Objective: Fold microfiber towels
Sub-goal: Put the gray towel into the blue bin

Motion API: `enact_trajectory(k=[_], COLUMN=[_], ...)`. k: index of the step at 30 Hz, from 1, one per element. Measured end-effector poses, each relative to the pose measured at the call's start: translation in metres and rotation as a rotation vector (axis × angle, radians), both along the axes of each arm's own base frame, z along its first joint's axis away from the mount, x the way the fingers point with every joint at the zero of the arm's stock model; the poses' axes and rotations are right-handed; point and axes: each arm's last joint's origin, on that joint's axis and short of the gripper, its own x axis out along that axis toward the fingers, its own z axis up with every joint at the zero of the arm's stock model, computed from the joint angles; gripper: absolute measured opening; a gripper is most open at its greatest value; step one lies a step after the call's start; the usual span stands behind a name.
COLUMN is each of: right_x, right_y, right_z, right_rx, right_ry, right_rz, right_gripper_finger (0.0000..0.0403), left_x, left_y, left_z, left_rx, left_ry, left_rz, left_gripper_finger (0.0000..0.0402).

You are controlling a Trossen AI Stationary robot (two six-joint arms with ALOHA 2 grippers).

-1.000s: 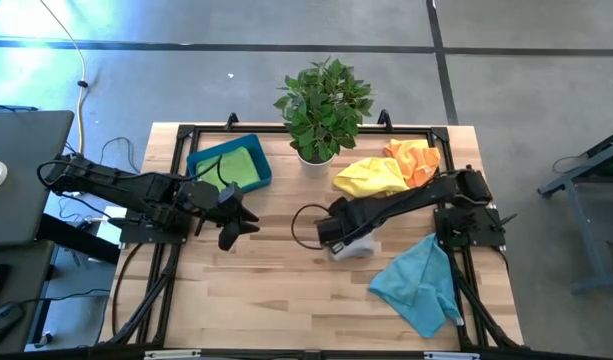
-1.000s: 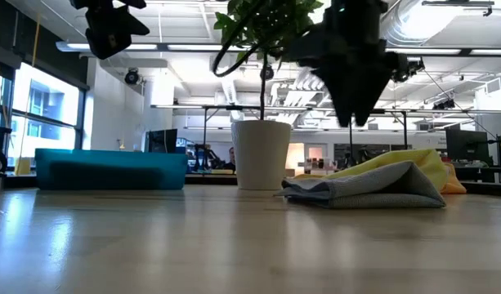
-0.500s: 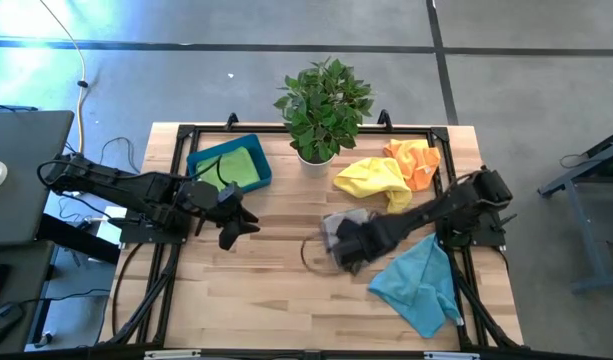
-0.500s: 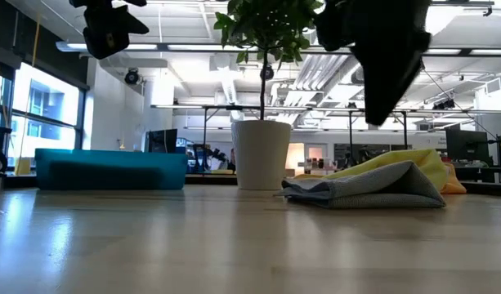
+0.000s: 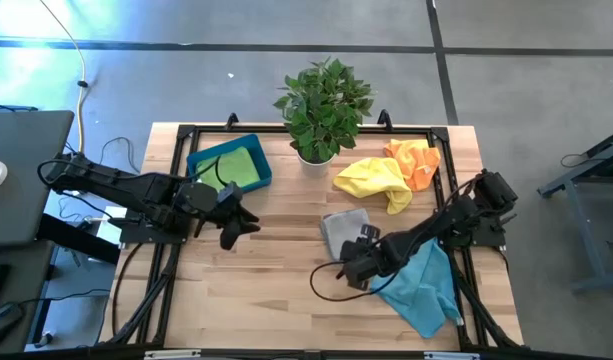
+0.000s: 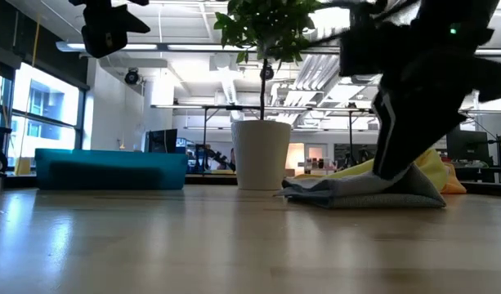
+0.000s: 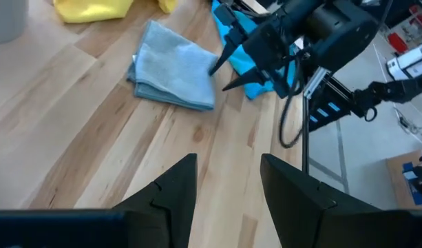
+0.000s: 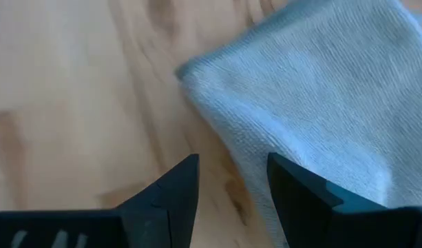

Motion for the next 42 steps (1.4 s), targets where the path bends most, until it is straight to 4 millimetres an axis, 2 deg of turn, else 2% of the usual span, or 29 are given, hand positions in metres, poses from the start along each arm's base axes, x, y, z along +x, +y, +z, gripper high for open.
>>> enact_trajectory(k=[5,11,18,22,27,31,38,42], right_x=[-0.005,-0.009,-0.036,-0.051,-0.069,-0.079,-0.085,-0.086], right_y=[-0.002,-0.001,-0.007,-0.011,-0.014,-0.015,-0.016,-0.016], right_z=[-0.002,0.017,0.046,0.048,0.036,0.032,0.031,0.03], right_rx=[-0.016,-0.004,-0.092,-0.097,-0.034,0.016,0.032,0.026], right_ry=[0.044,-0.025,-0.048,-0.085,-0.127,-0.161,-0.133,-0.104], right_rz=[-0.029,-0.06,-0.143,-0.212,-0.324,-0.369,-0.326,-0.275], right_gripper_finger=[0.0165,0.0165,0.0165,0.0165,0.0165,0.0165,0.0165,0.0165], left_x=[0.004,0.021,0.057,0.081,0.109,0.127,0.147,0.163], left_y=[-0.003,-0.007,-0.011,-0.013,-0.012,-0.01,-0.007,-0.008], left_z=[-0.005,-0.02,-0.038,-0.052,-0.077,-0.103,-0.15,-0.161], left_rx=[0.011,-0.014,0.129,0.185,-0.05,-0.183,-0.487,-0.527], left_ry=[0.024,0.087,0.044,-0.003,-0.063,-0.074,-0.043,-0.066], left_rz=[0.015,0.101,0.033,0.024,0.184,0.247,0.349,0.395], left_gripper_finger=[0.0149,0.0149,0.0149,0.0149,0.0149,0.0156,0.021,0.0232])
